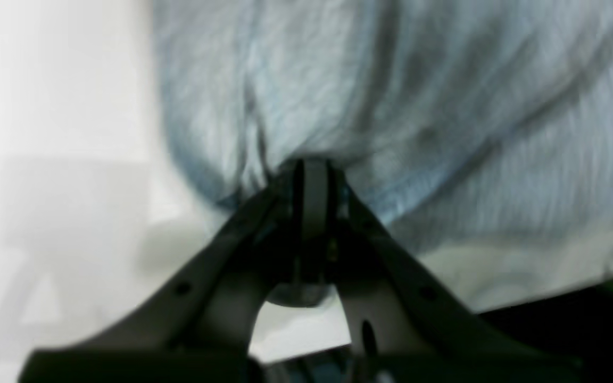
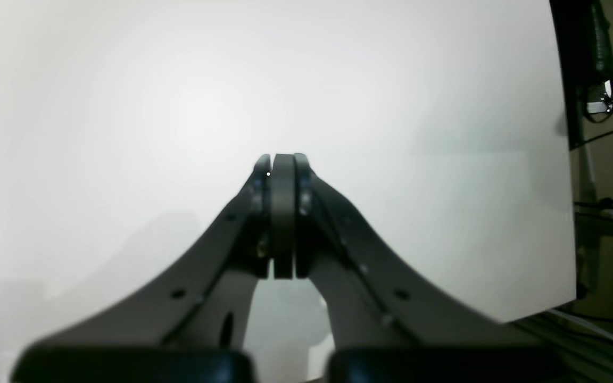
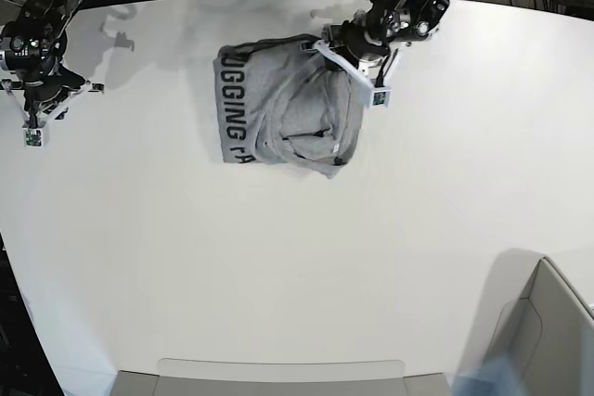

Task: Fold the T-shirt properly
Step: 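Grasp the bundle edge with the left gripper and tuck it under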

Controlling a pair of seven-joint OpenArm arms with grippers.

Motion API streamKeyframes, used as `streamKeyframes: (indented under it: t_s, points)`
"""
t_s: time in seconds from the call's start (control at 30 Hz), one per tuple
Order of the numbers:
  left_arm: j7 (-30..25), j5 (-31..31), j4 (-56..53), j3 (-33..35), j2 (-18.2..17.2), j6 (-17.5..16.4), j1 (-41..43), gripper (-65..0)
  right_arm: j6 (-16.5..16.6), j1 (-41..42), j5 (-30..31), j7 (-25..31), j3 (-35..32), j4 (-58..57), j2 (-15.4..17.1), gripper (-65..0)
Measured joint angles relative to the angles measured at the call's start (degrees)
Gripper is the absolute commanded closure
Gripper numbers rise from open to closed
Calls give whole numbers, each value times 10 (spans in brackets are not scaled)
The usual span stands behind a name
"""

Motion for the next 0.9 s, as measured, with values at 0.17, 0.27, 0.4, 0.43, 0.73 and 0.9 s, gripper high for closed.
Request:
streamKeyframes:
  t_s: [0.17,0.27,0.4,0.43,0.73,0.9]
  points:
    - [-9,-7,49,0,11,-6,-14,-14,0,0,-2,0,-9,0,-1,0]
    - [-3,-11,47,0,26,-5,-28,-29,0,-1,1,0,-21,0,0,0]
    - [-6,-3,47,47,21,-5,-57,-135,0,-10,-2,1,-22,0,2,0]
    - [-2,-3,46,70,18,-5,-73,-158,0,-13,-2,0,-21,0,1,0]
    - [-2,-2,20,141,20,-3,-153,-196,57,-15,-2,2,-21,0,-2,0]
    - [-2,-3,-21,141,21,-5,-152,-196,58,-16,-2,2,-19,0,-2,0]
